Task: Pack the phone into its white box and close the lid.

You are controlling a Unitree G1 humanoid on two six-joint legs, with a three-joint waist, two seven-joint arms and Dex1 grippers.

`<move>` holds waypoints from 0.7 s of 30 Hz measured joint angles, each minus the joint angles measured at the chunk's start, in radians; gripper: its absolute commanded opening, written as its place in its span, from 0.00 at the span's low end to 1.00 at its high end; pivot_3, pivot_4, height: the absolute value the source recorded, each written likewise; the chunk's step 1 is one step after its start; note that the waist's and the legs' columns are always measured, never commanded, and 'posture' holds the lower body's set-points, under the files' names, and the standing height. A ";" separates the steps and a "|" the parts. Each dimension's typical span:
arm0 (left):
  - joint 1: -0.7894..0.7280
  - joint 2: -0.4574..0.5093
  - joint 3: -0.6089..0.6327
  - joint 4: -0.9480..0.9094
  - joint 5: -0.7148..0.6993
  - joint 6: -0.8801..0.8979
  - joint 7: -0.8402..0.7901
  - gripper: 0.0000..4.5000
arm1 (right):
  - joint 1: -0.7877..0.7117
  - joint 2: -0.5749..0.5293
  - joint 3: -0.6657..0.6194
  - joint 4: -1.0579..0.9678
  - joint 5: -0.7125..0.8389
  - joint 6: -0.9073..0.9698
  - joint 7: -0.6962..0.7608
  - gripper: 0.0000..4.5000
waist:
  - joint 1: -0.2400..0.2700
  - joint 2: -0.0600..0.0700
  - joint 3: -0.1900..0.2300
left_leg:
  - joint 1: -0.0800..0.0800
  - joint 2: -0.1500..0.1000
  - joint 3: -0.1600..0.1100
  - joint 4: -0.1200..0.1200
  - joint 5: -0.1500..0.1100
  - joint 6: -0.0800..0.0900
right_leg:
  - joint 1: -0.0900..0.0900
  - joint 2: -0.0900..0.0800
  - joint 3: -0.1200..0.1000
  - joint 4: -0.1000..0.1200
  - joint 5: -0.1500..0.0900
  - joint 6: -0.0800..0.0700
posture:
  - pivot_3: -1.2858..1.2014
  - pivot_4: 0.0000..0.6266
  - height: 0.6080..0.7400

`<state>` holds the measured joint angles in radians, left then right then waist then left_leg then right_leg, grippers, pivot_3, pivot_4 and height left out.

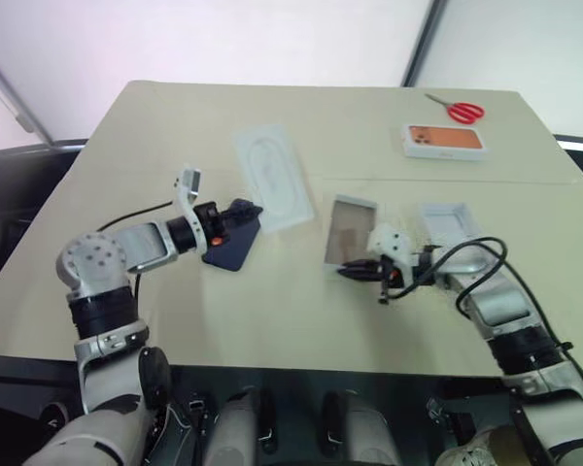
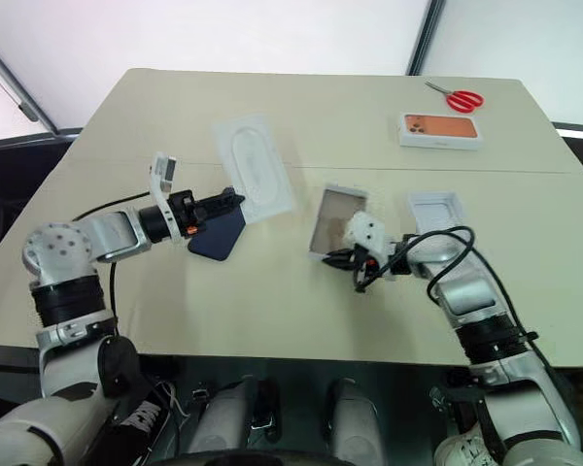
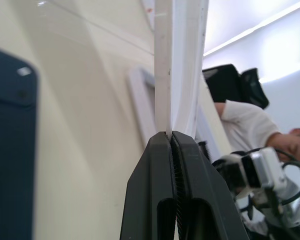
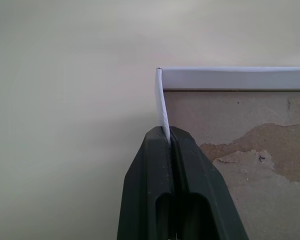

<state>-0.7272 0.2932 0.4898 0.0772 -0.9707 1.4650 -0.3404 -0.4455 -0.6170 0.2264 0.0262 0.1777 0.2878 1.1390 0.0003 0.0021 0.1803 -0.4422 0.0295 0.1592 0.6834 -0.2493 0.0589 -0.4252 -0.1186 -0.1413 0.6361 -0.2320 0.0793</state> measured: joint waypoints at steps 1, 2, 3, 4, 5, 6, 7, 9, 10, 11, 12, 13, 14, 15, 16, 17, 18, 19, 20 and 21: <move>-0.007 -0.002 0.002 0.003 -0.006 0.014 0.003 0.00 | 0.006 0.010 0.013 -0.019 -0.003 -0.013 0.001 0.01 | -0.001 0.000 0.000 | 0.000 0.000 0.000 0.000 0.000 0.000 | 0.000 0.000 0.000 0.000 0.000 0.000 | 0.52 0.24 0.98; -0.011 -0.002 0.005 0.010 -0.013 0.027 0.007 0.00 | 0.008 0.014 0.026 -0.028 -0.009 -0.026 -0.003 0.01 | -0.002 0.000 0.000 | 0.000 0.000 0.000 0.000 0.000 0.000 | 0.000 0.000 0.000 0.000 0.000 0.000 | 0.52 0.24 0.98; -0.012 -0.001 0.006 0.011 -0.021 0.036 0.008 0.00 | 0.009 0.018 0.029 -0.031 -0.011 -0.032 -0.009 0.01 | -0.002 0.000 0.000 | 0.000 0.000 0.000 0.000 0.000 0.000 | 0.000 0.000 0.000 0.000 0.000 0.000 | 0.52 0.24 0.98; -0.012 -0.001 0.006 0.010 -0.025 0.043 0.008 0.00 | 0.009 0.023 0.030 -0.033 -0.009 -0.026 -0.013 0.01 | -0.002 0.000 0.000 | 0.000 0.000 0.000 0.000 0.000 0.000 | 0.000 0.000 0.000 0.000 0.000 0.000 | 0.52 0.24 0.98; -0.011 0.000 0.004 0.009 -0.028 0.052 0.007 0.00 | 0.009 0.023 0.031 -0.036 -0.007 -0.008 -0.012 0.01 | -0.002 0.000 0.000 | 0.000 0.000 0.000 0.000 0.000 0.000 | 0.000 0.000 0.000 0.000 0.000 0.000 | 0.52 0.24 0.98; -0.003 0.005 -0.006 -0.004 -0.030 0.052 0.001 0.00 | 0.008 0.022 0.035 -0.041 -0.005 0.013 -0.010 0.13 | -0.003 0.000 0.000 | 0.000 0.000 0.000 0.000 0.000 0.000 | 0.000 0.000 0.000 0.000 0.000 0.000 | 0.52 0.24 0.98; 0.019 0.015 -0.030 -0.035 -0.031 0.047 -0.010 0.00 | 0.008 0.022 0.038 -0.045 0.002 0.036 -0.005 0.20 | -0.007 0.000 0.000 | 0.000 0.000 0.000 0.000 0.000 0.000 | 0.000 0.000 0.000 0.000 0.000 0.000 | 0.52 0.24 0.98; 0.057 0.011 -0.063 -0.068 -0.031 0.046 -0.021 0.00 | 0.011 0.021 0.037 -0.047 0.003 0.051 -0.009 0.41 | -0.010 0.000 0.000 | 0.000 0.000 0.000 0.000 0.000 0.000 | 0.000 0.000 0.000 0.000 0.000 0.000 | 0.52 0.24 0.98; 0.073 0.000 -0.078 -0.076 -0.031 0.046 -0.021 0.00 | 0.016 0.016 0.031 -0.052 0.004 0.054 -0.015 0.55 | -0.009 0.000 0.000 | 0.000 0.000 0.000 0.000 0.000 0.000 | 0.000 0.000 0.000 0.000 0.000 0.000 | 0.52 0.24 0.98; 0.081 -0.011 -0.080 -0.075 -0.032 0.050 -0.019 0.00 | 0.019 0.008 0.021 -0.061 0.005 0.056 -0.018 0.68 | -0.008 0.000 0.000 | 0.000 0.000 0.000 0.000 0.000 0.000 | 0.000 0.000 0.000 0.000 0.000 0.000 | 0.52 0.24 0.98; 0.085 -0.016 -0.081 -0.075 -0.032 0.051 -0.016 0.00 | 0.021 0.001 0.008 -0.070 0.009 0.058 -0.020 0.77 | -0.009 0.000 0.000 | 0.000 0.000 0.000 0.000 0.000 0.000 | 0.000 0.000 0.000 0.000 0.000 0.000 | 0.52 0.24 0.98; 0.085 -0.018 -0.086 -0.077 -0.031 0.046 -0.015 0.00 | 0.028 -0.012 -0.014 -0.083 0.023 0.062 -0.022 0.77 | -0.008 0.000 0.000 | 0.000 0.000 0.000 0.000 0.000 0.000 | 0.000 0.000 0.000 0.000 0.000 0.000 | 0.52 0.24 0.98; 0.088 -0.016 -0.097 -0.085 -0.028 0.035 -0.017 0.00 | 0.040 -0.034 -0.037 -0.096 0.038 0.070 -0.019 0.77 | -0.007 0.000 0.000 | 0.000 -0.001 0.000 0.000 0.000 0.000 | 0.000 0.000 0.000 0.000 0.000 0.000 | 0.52 0.24 0.98; 0.094 -0.010 -0.108 -0.098 -0.021 0.020 -0.021 0.00 | 0.049 -0.057 -0.062 -0.105 0.049 0.078 -0.014 0.77 | -0.007 0.000 0.000 | 0.000 -0.001 0.000 0.000 0.000 0.000 | 0.000 0.000 0.000 0.000 0.000 0.000 | 0.52 0.24 0.98; 0.099 -0.004 -0.121 -0.103 -0.019 0.004 -0.026 0.00 | 0.060 -0.084 -0.095 -0.112 0.068 0.086 -0.009 0.77 | -0.007 0.000 0.000 | 0.000 -0.001 0.000 0.000 0.000 0.000 | 0.000 0.000 0.000 0.000 0.000 0.000 | 0.52 0.24 0.98; 0.102 -0.004 -0.124 -0.105 -0.020 0.000 -0.030 0.00 | 0.067 -0.111 -0.121 -0.112 0.082 0.099 -0.003 0.77 | -0.007 0.000 0.000 | 0.000 0.000 0.000 0.000 0.000 0.000 | 0.000 0.000 0.000 0.000 0.000 0.000 | 0.52 0.24 0.98; 0.104 -0.005 -0.125 -0.106 -0.020 -0.001 -0.032 0.00 | 0.078 -0.137 -0.145 -0.112 0.087 0.101 0.002 0.77 | -0.007 0.000 0.000 | 0.000 0.000 -0.001 0.000 0.000 0.000 | 0.000 0.000 0.000 0.000 0.000 0.000 | 0.52 0.24 0.98; 0.104 -0.009 -0.126 -0.104 -0.020 -0.001 -0.032 0.00 | 0.094 -0.169 -0.167 -0.110 0.089 0.095 0.009 0.77 | -0.005 0.000 0.000 | 0.000 0.000 -0.001 0.000 0.000 0.000 | 0.000 -0.001 0.000 0.000 0.000 0.000 | 0.52 0.24 0.98; 0.105 -0.010 -0.126 -0.099 -0.021 -0.001 -0.033 0.00 | 0.108 -0.198 -0.187 -0.100 0.089 0.083 0.013 0.77 | -0.005 0.000 0.000 | 0.000 0.000 -0.001 0.000 0.000 0.000 | 0.000 0.000 0.000 -0.001 0.000 0.000 | 0.52 0.24 0.98; 0.105 -0.011 -0.129 -0.092 -0.020 -0.002 -0.035 0.00 | 0.119 -0.217 -0.210 -0.086 0.088 0.068 0.014 0.77 | -0.007 0.000 0.000 | 0.000 0.000 0.000 0.000 0.000 0.000 | 0.000 0.000 0.000 -0.001 0.000 0.000 | 0.52 0.24 0.98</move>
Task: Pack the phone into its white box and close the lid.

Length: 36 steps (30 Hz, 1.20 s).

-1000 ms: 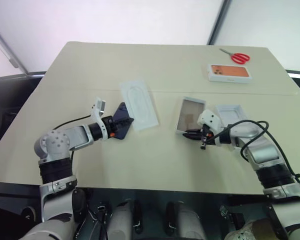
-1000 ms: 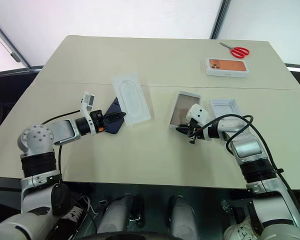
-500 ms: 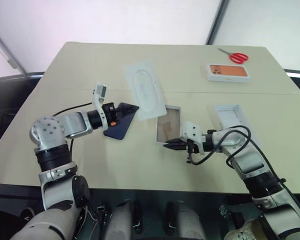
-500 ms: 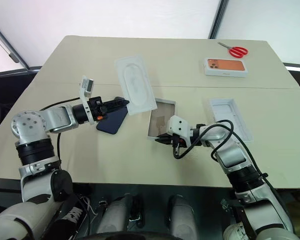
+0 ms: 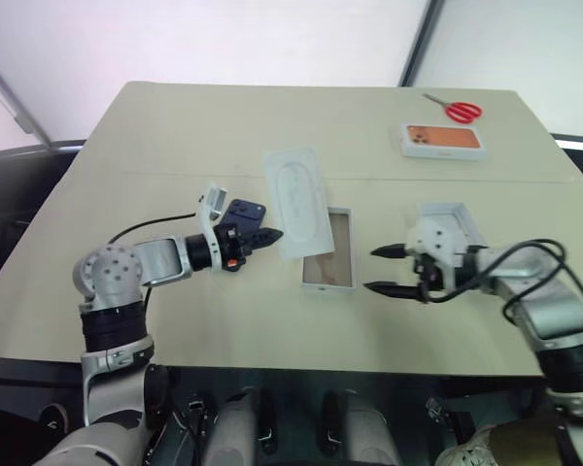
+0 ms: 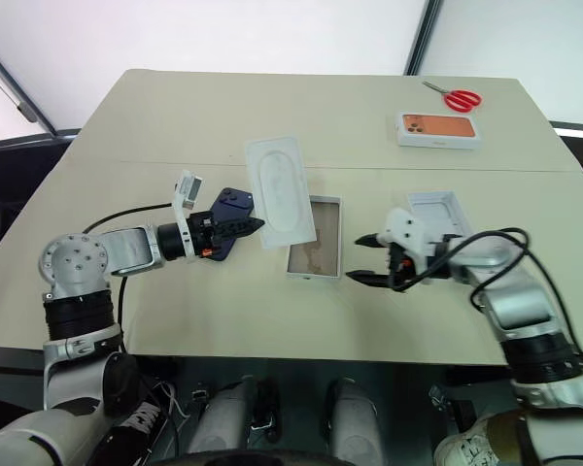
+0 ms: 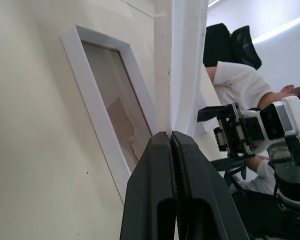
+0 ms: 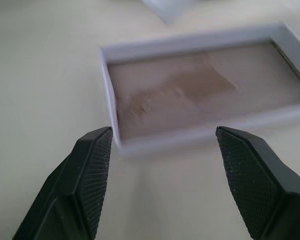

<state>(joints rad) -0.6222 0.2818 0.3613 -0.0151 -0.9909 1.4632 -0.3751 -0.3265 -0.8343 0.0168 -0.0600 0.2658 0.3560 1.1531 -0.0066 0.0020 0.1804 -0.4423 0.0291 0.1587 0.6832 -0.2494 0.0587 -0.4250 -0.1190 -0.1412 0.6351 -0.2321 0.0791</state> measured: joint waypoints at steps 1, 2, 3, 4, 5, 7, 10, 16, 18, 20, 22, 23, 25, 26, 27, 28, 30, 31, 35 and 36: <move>0.000 -0.002 -0.018 0.007 0.000 -0.003 -0.009 0.00 | 0.003 -0.009 -0.023 0.030 0.000 -0.016 -0.006 0.77 | -0.001 0.000 0.000 | 0.000 0.000 0.000 0.000 0.000 0.000 | 0.000 0.000 0.000 0.000 0.000 0.000 | 0.52 0.24 0.98; 0.000 -0.010 -0.042 0.015 0.001 -0.004 -0.018 0.00 | 0.001 -0.008 -0.045 0.061 -0.001 -0.031 -0.020 0.77 | -0.001 0.000 0.000 | 0.000 0.000 0.000 0.000 0.000 0.000 | 0.000 0.000 0.000 0.000 0.000 0.000 | 0.52 0.24 0.98; 0.000 -0.014 -0.061 0.020 0.003 -0.006 -0.023 0.00 | -0.001 -0.008 -0.053 0.076 -0.003 -0.043 -0.029 0.77 | -0.001 0.000 0.000 | 0.000 0.000 0.000 0.000 0.000 0.000 | 0.000 0.000 0.000 0.000 0.000 0.000 | 0.52 0.24 0.98; -0.001 -0.018 -0.093 0.036 0.009 -0.004 -0.033 0.00 | -0.005 -0.006 -0.063 0.097 -0.008 -0.062 -0.043 0.77 | -0.002 0.000 0.000 | 0.000 0.000 0.000 0.000 0.000 0.000 | 0.000 0.000 0.000 0.000 0.000 0.000 | 0.52 0.24 0.98; -0.001 -0.019 -0.113 0.053 0.011 -0.002 -0.040 0.00 | -0.009 -0.001 -0.068 0.108 -0.009 -0.074 -0.053 0.77 | -0.002 0.000 0.000 | 0.000 0.000 0.000 0.000 0.000 0.000 | 0.000 0.000 0.000 0.000 0.000 0.000 | 0.52 0.24 0.98; -0.006 -0.014 -0.151 0.090 0.029 -0.008 -0.061 0.00 | -0.014 0.011 -0.069 0.114 -0.011 -0.090 -0.068 0.77 | -0.003 0.000 0.000 | 0.000 0.000 0.000 0.000 0.000 0.000 | 0.000 0.001 0.000 0.000 0.000 0.000 | 0.52 0.24 0.98; -0.020 0.000 -0.198 0.152 0.075 -0.034 -0.087 0.00 | -0.014 0.030 -0.067 0.113 -0.016 -0.109 -0.081 0.77 | -0.004 0.000 0.000 | 0.000 0.000 0.000 0.000 0.000 0.000 | 0.000 0.001 0.000 0.000 0.000 0.000 | 0.52 0.24 0.98; -0.073 0.019 -0.223 0.225 0.124 -0.072 -0.140 0.00 | -0.012 0.033 -0.065 0.113 -0.020 -0.127 -0.096 0.77 | 0.003 0.000 0.000 | 0.000 0.000 0.000 0.000 0.000 0.000 | 0.000 0.000 0.000 0.000 0.000 0.000 | 0.52 0.24 0.98; -0.095 0.007 -0.229 0.263 0.137 -0.080 -0.151 0.00 | -0.011 0.037 -0.065 0.114 -0.022 -0.131 -0.100 0.77 | 0.005 0.000 0.000 | 0.000 0.000 0.000 0.000 0.000 0.000 | 0.000 0.000 0.000 0.000 0.000 0.000 | 0.52 0.24 0.98; -0.110 -0.007 -0.235 0.295 0.153 -0.090 -0.166 0.00 | -0.011 0.047 -0.059 0.114 -0.026 -0.141 -0.106 0.77 | 0.003 0.000 0.000 | 0.000 0.000 0.000 0.000 0.000 0.000 | 0.000 0.000 0.000 0.000 0.000 0.000 | 0.52 0.24 0.98; -0.119 -0.007 -0.251 0.313 0.164 -0.097 -0.180 0.00 | -0.011 0.054 -0.055 0.114 -0.027 -0.145 -0.109 0.77 | 0.000 0.000 0.000 | 0.000 0.000 0.000 0.000 0.000 0.000 | 0.000 0.000 0.000 0.000 0.000 0.000 | 0.52 0.24 0.98; -0.128 -0.008 -0.260 0.324 0.173 -0.098 -0.188 0.00 | -0.011 0.057 -0.055 0.114 -0.027 -0.146 -0.111 0.77 | 0.000 0.000 0.000 | 0.000 0.000 0.000 0.000 0.000 0.000 | 0.000 0.000 0.000 0.000 0.000 0.000 | 0.52 0.24 0.98; -0.134 -0.007 -0.267 0.332 0.177 -0.097 -0.198 0.00 | -0.011 0.058 -0.055 0.114 -0.027 -0.146 -0.114 0.77 | -0.002 0.000 0.000 | 0.000 0.000 0.000 0.000 0.000 0.000 | 0.000 0.000 0.000 0.000 0.000 0.000 | 0.52 0.24 0.98; -0.135 -0.008 -0.270 0.335 0.180 -0.097 -0.207 0.00 | -0.011 0.058 -0.055 0.114 -0.027 -0.147 -0.117 0.77 | -0.002 0.000 0.000 | 0.000 0.000 0.000 0.000 0.000 0.000 | 0.000 0.000 0.000 0.000 0.000 0.000 | 0.52 0.24 0.98; -0.135 -0.007 -0.271 0.336 0.184 -0.097 -0.214 0.00 | -0.012 0.058 -0.055 0.114 -0.028 -0.148 -0.118 0.77 | -0.003 0.000 0.000 | 0.000 0.000 0.000 0.000 0.000 0.000 | 0.000 0.000 0.000 0.000 0.000 0.000 | 0.52 0.24 0.98; -0.135 -0.007 -0.276 0.336 0.190 -0.100 -0.220 0.00 | -0.012 0.058 -0.055 0.114 -0.028 -0.149 -0.119 0.77 | -0.003 0.000 0.000 | 0.000 0.000 0.000 0.000 0.000 0.000 | 0.000 0.000 0.000 0.000 0.000 0.000 | 0.52 0.24 0.98; -0.138 -0.007 -0.293 0.352 0.209 -0.112 -0.227 0.07 | -0.012 0.058 -0.055 0.114 -0.029 -0.155 -0.123 0.78 | -0.002 0.000 0.000 | 0.000 0.000 0.000 0.000 0.000 0.000 | 0.000 0.000 0.000 0.000 0.000 0.000 | 0.52 0.24 0.98; -0.138 -0.008 -0.295 0.361 0.218 -0.119 -0.229 0.14 | -0.011 0.058 -0.055 0.114 -0.029 -0.157 -0.125 0.79 | -0.002 0.000 0.000 | 0.000 0.000 0.000 0.000 0.000 0.000 | 0.000 0.000 0.000 0.000 0.000 0.000 | 0.52 0.24 0.98; -0.157 -0.008 -0.292 0.372 0.221 -0.128 -0.249 0.40 | -0.011 0.058 -0.055 0.114 -0.029 -0.159 -0.127 0.79 | -0.001 0.000 0.000 | 0.000 0.000 0.000 0.000 0.000 0.000 | 0.000 0.000 0.000 0.000 0.000 0.000 | 0.52 0.24 0.98; -0.164 -0.006 -0.291 0.373 0.227 -0.134 -0.249 0.40 | -0.011 0.059 -0.055 0.114 -0.029 -0.159 -0.127 0.79 | -0.002 0.000 0.000 | 0.000 0.000 0.000 0.000 0.000 0.000 | 0.000 0.000 0.000 0.000 0.000 0.000 | 0.52 0.24 0.98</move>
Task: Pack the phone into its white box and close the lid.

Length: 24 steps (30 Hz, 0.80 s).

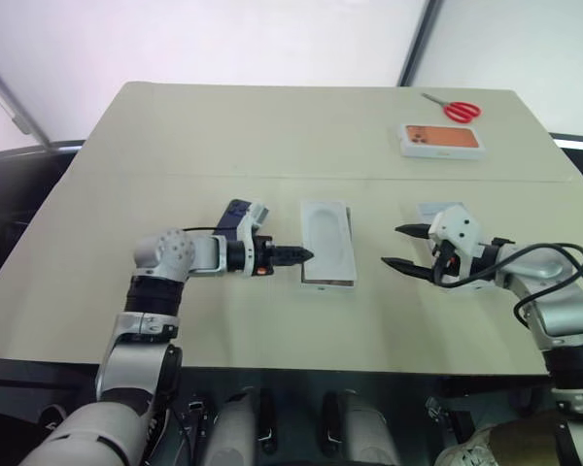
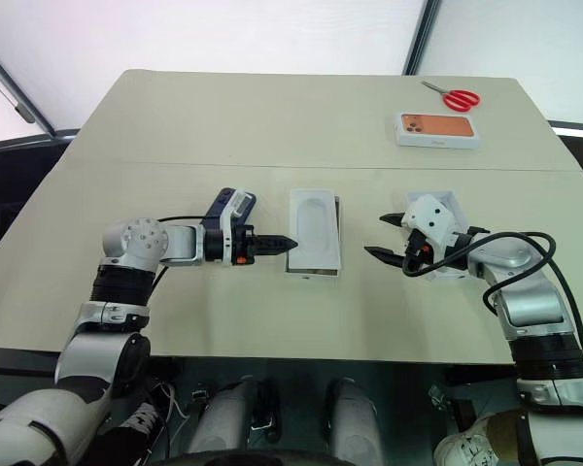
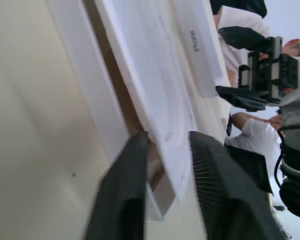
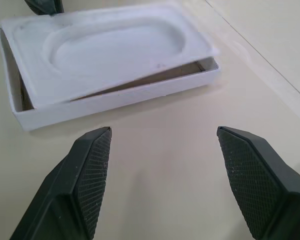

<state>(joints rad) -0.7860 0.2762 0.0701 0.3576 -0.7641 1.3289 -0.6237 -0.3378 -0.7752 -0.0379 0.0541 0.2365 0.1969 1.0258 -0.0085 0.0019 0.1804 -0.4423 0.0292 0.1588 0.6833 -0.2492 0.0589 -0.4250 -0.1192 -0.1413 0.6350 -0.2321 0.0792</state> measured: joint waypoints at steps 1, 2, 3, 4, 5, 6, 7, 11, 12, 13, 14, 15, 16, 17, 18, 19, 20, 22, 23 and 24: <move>-0.006 0.006 0.000 0.004 0.010 -0.006 0.000 0.40 | 0.000 0.003 0.000 0.000 0.000 0.000 -0.002 0.79 | -0.001 0.000 0.000 | 0.000 0.000 0.000 0.000 0.000 0.000 | 0.000 0.000 0.000 0.000 0.000 0.000 | 0.52 0.24 0.98; -0.010 0.017 0.000 0.017 0.015 -0.010 -0.003 0.40 | 0.000 0.009 0.001 0.000 -0.001 0.000 -0.004 0.79 | -0.002 0.000 0.000 | 0.000 0.000 0.000 0.000 0.000 0.000 | 0.000 0.000 0.000 0.000 0.000 0.000 | 0.52 0.24 0.98; -0.012 0.029 0.000 0.027 0.023 -0.013 -0.005 0.40 | -0.001 0.011 0.005 0.000 -0.002 0.000 -0.005 0.79 | -0.003 0.000 0.000 | 0.000 0.000 0.000 0.000 0.000 0.000 | 0.000 0.000 0.000 0.000 0.000 0.000 | 0.52 0.24 0.98; -0.014 0.039 0.000 0.034 0.030 -0.016 -0.007 0.40 | -0.002 0.012 0.009 0.000 -0.002 0.000 -0.005 0.79 | -0.003 0.000 0.000 | 0.000 0.000 0.000 0.000 0.000 0.000 | 0.000 0.000 0.000 0.000 0.000 0.000 | 0.52 0.24 0.98; -0.015 0.052 0.000 0.036 0.035 -0.016 -0.015 0.40 | -0.010 0.016 0.014 0.000 -0.002 0.001 -0.007 0.79 | -0.003 0.000 0.000 | 0.000 0.000 0.000 0.000 0.000 0.000 | 0.000 0.000 0.000 0.000 0.000 0.000 | 0.52 0.24 0.98; -0.017 0.061 0.000 0.035 0.035 -0.016 -0.026 0.40 | -0.020 0.020 0.019 0.001 -0.002 0.001 -0.009 0.79 | -0.004 0.000 0.000 | 0.000 0.000 0.000 0.000 0.000 0.000 | -0.001 0.000 0.000 0.000 0.000 0.000 | 0.52 0.24 0.98; -0.023 0.070 -0.001 0.032 0.035 -0.018 -0.038 0.40 | -0.036 0.027 0.022 0.002 -0.002 0.001 -0.013 0.79 | -0.004 0.000 0.000 | 0.000 0.000 0.000 0.000 0.000 0.000 | -0.001 0.001 0.000 0.000 0.000 0.000 | 0.52 0.24 0.98; -0.039 0.102 0.000 -0.001 0.041 -0.048 -0.063 0.40 | -0.123 0.088 0.025 0.002 0.003 0.015 -0.051 0.79 | -0.003 0.000 0.000 | 0.000 0.000 0.000 0.000 0.000 0.000 | -0.001 0.000 0.000 0.000 0.000 0.000 | 0.52 0.24 0.98; -0.036 0.106 0.001 -0.014 0.042 -0.064 -0.067 0.40 | -0.137 0.099 0.028 0.001 0.003 0.017 -0.058 0.79 | -0.002 0.000 0.000 | 0.000 0.000 0.000 0.000 0.000 0.000 | -0.001 0.000 0.000 0.000 0.000 0.000 | 0.52 0.24 0.98; -0.028 0.109 0.005 -0.035 0.045 -0.093 -0.071 0.41 | -0.150 0.112 0.035 -0.001 0.003 0.020 -0.063 0.73 | -0.002 0.000 0.000 | 0.000 0.000 0.000 0.000 0.000 0.000 | -0.001 0.000 0.000 0.000 0.000 0.000 | 0.52 0.24 0.98; -0.012 0.111 0.016 -0.064 0.054 -0.139 -0.071 0.41 | -0.165 0.132 0.044 -0.001 0.004 0.030 -0.070 0.67 | -0.003 0.000 0.000 | 0.000 0.000 0.000 0.000 0.000 0.000 | 0.000 0.000 0.000 0.000 0.000 0.000 | 0.52 0.24 0.98; 0.001 0.112 0.026 -0.083 0.064 -0.183 -0.069 0.41 | -0.174 0.148 0.053 -0.001 0.005 0.042 -0.075 0.60 | -0.005 0.000 0.000 | 0.000 0.000 0.000 0.000 0.000 0.000 | -0.001 -0.001 0.000 0.000 0.000 0.000 | 0.52 0.24 0.98; 0.014 0.113 0.036 -0.102 0.077 -0.226 -0.065 0.41 | -0.182 0.165 0.063 0.001 0.004 0.051 -0.081 0.50 | -0.004 0.000 0.000 | 0.000 0.001 0.000 0.000 0.000 0.000 | -0.001 0.000 0.000 0.000 0.000 0.000 | 0.52 0.24 0.98; 0.031 0.120 0.048 -0.118 0.083 -0.265 -0.064 0.41 | -0.193 0.183 0.081 0.010 -0.009 0.043 -0.091 0.38 | -0.005 0.000 0.000 | 0.000 0.001 0.000 0.000 0.000 0.000 | -0.001 0.000 0.000 0.000 0.000 0.000 | 0.52 0.24 0.98; 0.042 0.125 0.054 -0.129 0.091 -0.292 -0.065 0.41 | -0.200 0.193 0.098 0.020 -0.026 0.033 -0.098 0.25 | -0.006 0.000 0.000 | 0.000 0.001 0.000 0.000 0.000 0.000 | -0.001 0.000 0.000 0.000 0.000 0.000 | 0.52 0.24 0.98; 0.073 0.147 0.053 -0.155 0.115 -0.338 -0.067 0.41 | -0.216 0.219 0.124 0.043 -0.053 0.012 -0.115 0.15 | -0.009 0.000 0.000 | 0.000 0.001 0.001 0.000 0.000 0.000 | -0.001 0.000 0.000 0.000 0.000 0.000 | 0.52 0.24 0.98; 0.096 0.165 0.051 -0.169 0.138 -0.376 -0.070 0.41 | -0.219 0.237 0.145 0.062 -0.072 -0.002 -0.126 0.02 | -0.009 0.001 0.000 | 0.000 0.000 0.001 -0.001 0.000 0.000 | -0.001 0.001 0.000 0.001 0.000 0.000 | 0.52 0.24 0.98; 0.134 0.185 0.045 -0.187 0.166 -0.420 -0.069 0.41 | -0.228 0.267 0.173 0.115 -0.108 -0.030 -0.151 0.01 | -0.007 0.001 0.000 | 0.000 0.000 0.001 -0.001 0.000 0.000 | -0.001 0.001 0.000 0.001 0.000 0.000 | 0.52 0.24 0.98; 0.149 0.190 0.046 -0.191 0.170 -0.423 -0.066 0.41 | -0.239 0.275 0.193 0.152 -0.136 -0.053 -0.164 0.01 | -0.004 0.001 0.000 | -0.001 0.000 0.001 -0.001 0.000 0.000 | -0.001 0.000 0.000 0.001 0.000 0.000 | 0.52 0.24 0.98; 0.164 0.195 0.046 -0.198 0.176 -0.425 -0.061 0.41 | -0.252 0.281 0.216 0.189 -0.167 -0.080 -0.176 0.01 | -0.002 0.001 0.000 | -0.001 0.000 0.001 -0.001 0.000 0.000 | -0.001 0.000 0.000 0.001 0.000 0.000 | 0.52 0.24 0.98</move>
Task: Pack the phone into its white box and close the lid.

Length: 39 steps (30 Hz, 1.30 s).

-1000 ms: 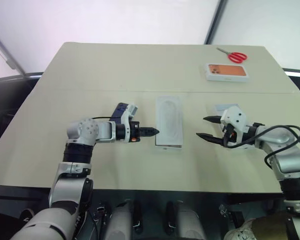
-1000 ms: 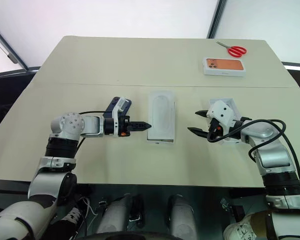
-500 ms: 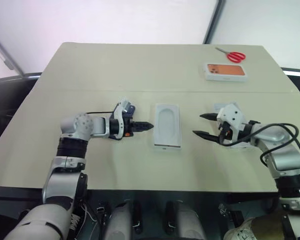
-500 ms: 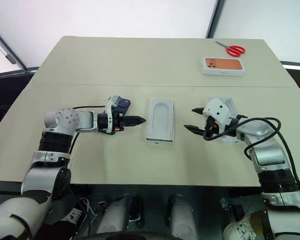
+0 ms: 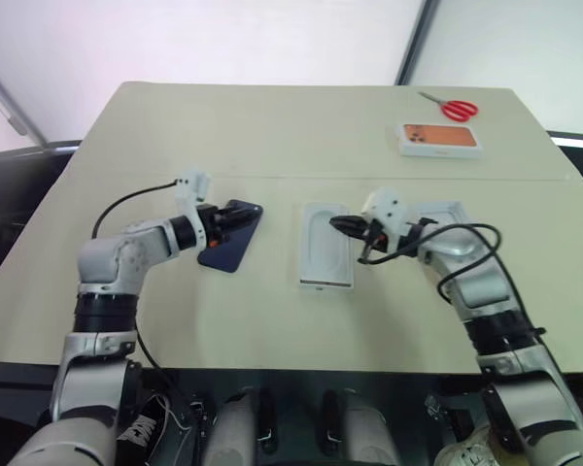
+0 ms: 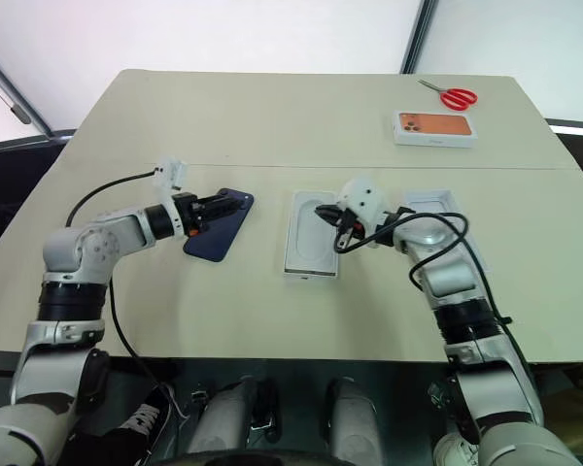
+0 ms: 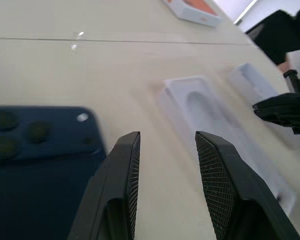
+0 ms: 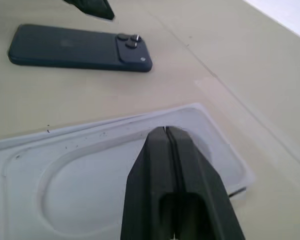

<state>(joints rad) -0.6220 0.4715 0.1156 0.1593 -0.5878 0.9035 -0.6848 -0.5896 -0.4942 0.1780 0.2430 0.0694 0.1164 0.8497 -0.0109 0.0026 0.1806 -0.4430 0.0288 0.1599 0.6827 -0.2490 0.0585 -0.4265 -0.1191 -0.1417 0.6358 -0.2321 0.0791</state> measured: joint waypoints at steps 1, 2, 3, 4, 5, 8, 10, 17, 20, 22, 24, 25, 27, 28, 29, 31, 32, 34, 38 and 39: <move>0.014 0.002 0.003 -0.007 0.004 -0.001 0.008 0.41 | -0.015 0.007 0.021 0.035 -0.032 -0.027 -0.011 0.01 | 0.000 0.000 0.000 | 0.000 0.000 0.000 0.000 0.000 0.000 | 0.000 0.000 0.000 0.000 0.000 0.000 | 0.52 0.24 0.98; 0.029 0.002 0.010 -0.017 0.005 -0.001 0.016 0.41 | -0.032 0.015 0.041 0.071 -0.059 -0.053 -0.020 0.01 | -0.002 0.000 0.000 | 0.000 0.000 0.000 0.000 0.000 0.000 | 0.000 0.000 0.000 0.000 0.000 0.000 | 0.52 0.24 0.98; 0.041 0.000 0.014 -0.028 0.005 -0.001 0.023 0.41 | -0.045 0.024 0.055 0.098 -0.079 -0.072 -0.023 0.01 | -0.002 0.000 0.000 | 0.000 0.000 0.000 0.000 0.000 0.000 | 0.000 0.000 0.000 0.000 0.000 0.000 | 0.52 0.24 0.98; 0.051 -0.005 0.022 -0.044 0.005 0.002 0.038 0.41 | -0.056 0.031 0.066 0.121 -0.096 -0.088 -0.026 0.01 | -0.002 0.000 0.000 | 0.000 0.000 0.000 0.000 0.000 0.000 | 0.000 0.000 0.000 0.000 0.000 0.000 | 0.52 0.24 0.98; 0.053 -0.010 0.028 -0.054 0.002 0.007 0.048 0.41 | -0.063 0.036 0.075 0.135 -0.106 -0.101 -0.026 0.01 | -0.002 0.000 0.000 | 0.000 0.000 0.000 0.000 0.000 0.000 | 0.000 0.000 0.001 0.000 0.000 0.000 | 0.52 0.24 0.98; 0.055 -0.018 0.047 -0.084 -0.021 0.026 0.059 0.41 | -0.069 0.031 0.108 0.146 -0.136 -0.134 0.010 0.01 | -0.003 0.000 0.000 | 0.000 0.000 0.000 0.000 0.000 0.000 | 0.000 0.000 0.000 0.000 0.000 0.000 | 0.52 0.24 0.98; 0.055 -0.017 0.057 -0.094 -0.024 0.027 0.066 0.41 | -0.063 0.017 0.124 0.141 -0.144 -0.146 0.045 0.01 | -0.003 0.000 0.000 | 0.000 0.000 0.000 0.000 0.000 0.000 | 0.000 0.000 0.000 0.000 0.000 0.000 | 0.52 0.24 0.98; 0.055 -0.018 0.062 -0.093 -0.023 0.024 0.088 0.41 | 0.000 -0.005 0.130 0.008 -0.111 -0.076 0.176 0.01 | -0.003 0.000 0.000 | 0.000 0.001 0.000 0.000 0.000 0.000 | 0.000 0.001 0.000 0.001 0.000 0.000 | 0.52 0.24 0.98; 0.050 -0.018 0.061 -0.083 -0.018 0.019 0.097 0.41 | 0.029 -0.006 0.132 -0.052 -0.094 -0.025 0.210 0.01 | -0.003 0.000 0.000 | 0.000 0.000 0.000 0.000 0.000 0.000 | 0.000 0.001 0.000 0.000 0.000 0.000 | 0.52 0.24 0.98; 0.048 -0.019 0.061 -0.083 -0.014 0.018 0.098 0.41 | 0.030 -0.005 0.132 -0.062 -0.094 -0.012 0.210 0.01 | -0.004 0.000 0.000 | 0.000 0.000 0.000 0.000 0.000 0.000 | 0.000 0.001 0.000 0.000 0.000 0.000 | 0.52 0.24 0.98; 0.045 -0.019 0.061 -0.083 -0.014 0.018 0.098 0.41 | 0.028 -0.002 0.132 -0.057 -0.102 -0.018 0.190 0.01 | -0.003 0.000 0.000 | 0.000 0.000 0.000 0.000 0.000 0.000 | 0.000 0.000 0.000 0.000 0.000 0.000 | 0.52 0.24 0.98; 0.043 -0.019 0.061 -0.083 -0.013 0.018 0.098 0.41 | 0.018 0.002 0.132 -0.038 -0.113 -0.032 0.170 0.01 | -0.004 0.000 0.000 | 0.000 0.000 0.000 0.000 0.000 0.000 | 0.000 0.000 0.000 0.000 0.000 0.000 | 0.52 0.24 0.98; 0.037 -0.019 0.061 -0.082 -0.013 0.018 0.098 0.41 | -0.016 0.006 0.127 0.013 -0.138 -0.064 0.119 0.01 | -0.004 0.000 0.000 | 0.000 0.000 0.000 0.000 0.000 0.000 | 0.000 0.000 0.000 0.000 0.000 0.000 | 0.52 0.24 0.98; 0.036 -0.018 0.061 -0.082 -0.012 0.018 0.098 0.41 | -0.027 0.009 0.119 0.026 -0.139 -0.071 0.105 0.01 | -0.003 0.000 0.000 | 0.000 0.000 0.000 0.000 0.000 0.000 | 0.000 0.000 0.000 0.000 0.000 0.000 | 0.52 0.24 0.98; 0.036 -0.018 0.062 -0.081 -0.012 0.018 0.098 0.41 | -0.042 0.015 0.105 0.040 -0.133 -0.073 0.096 0.01 | -0.004 0.000 0.000 | 0.000 0.000 0.000 0.000 0.000 0.000 | 0.000 0.000 0.000 0.000 0.000 0.000 | 0.52 0.24 0.98; 0.036 -0.018 0.061 -0.080 -0.012 0.018 0.098 0.41 | -0.065 0.022 0.081 0.043 -0.117 -0.075 0.089 0.01 | -0.004 0.000 0.000 | 0.000 0.000 0.000 0.000 0.000 0.000 | 0.000 0.001 0.000 0.000 0.000 0.000 | 0.52 0.24 0.98; 0.036 -0.018 0.061 -0.080 -0.012 0.018 0.097 0.41 | -0.075 0.024 0.073 0.044 -0.105 -0.077 0.091 0.01 | -0.004 0.000 0.000 | 0.000 0.000 0.000 0.000 0.000 0.000 | 0.000 0.001 0.000 0.000 0.000 0.000 | 0.52 0.24 0.98; 0.036 -0.018 0.061 -0.080 -0.012 0.019 0.096 0.41 | -0.087 0.026 0.057 0.044 -0.074 -0.068 0.107 0.01 | -0.003 0.000 0.000 | 0.000 0.000 0.000 0.000 0.000 0.000 | 0.000 0.001 0.000 0.000 0.000 0.000 | 0.52 0.24 0.98; 0.035 -0.017 0.062 -0.080 -0.013 0.019 0.095 0.41 | -0.129 0.040 0.044 0.105 -0.079 -0.093 0.072 0.01 | -0.005 0.000 0.000 | 0.000 0.000 0.000 0.000 0.000 0.000 | 0.000 0.001 0.000 0.001 0.000 0.000 | 0.52 0.24 0.98; 0.035 -0.017 0.062 -0.079 -0.013 0.019 0.095 0.41 | -0.143 0.040 0.046 0.134 -0.101 -0.109 0.047 0.01 | -0.004 0.000 0.000 | 0.000 0.000 0.000 0.000 0.000 0.000 | 0.000 0.001 0.000 0.001 0.000 0.000 | 0.52 0.24 0.98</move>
<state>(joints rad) -0.5865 0.4547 0.1778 0.0799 -0.6008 0.9224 -0.5896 -0.7329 -0.4542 0.2238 0.3768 -0.0313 0.0070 0.8970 -0.0153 0.0026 0.1806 -0.4427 0.0292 0.1600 0.6824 -0.2489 0.0584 -0.4266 -0.1183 -0.1418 0.6364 -0.2321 0.0792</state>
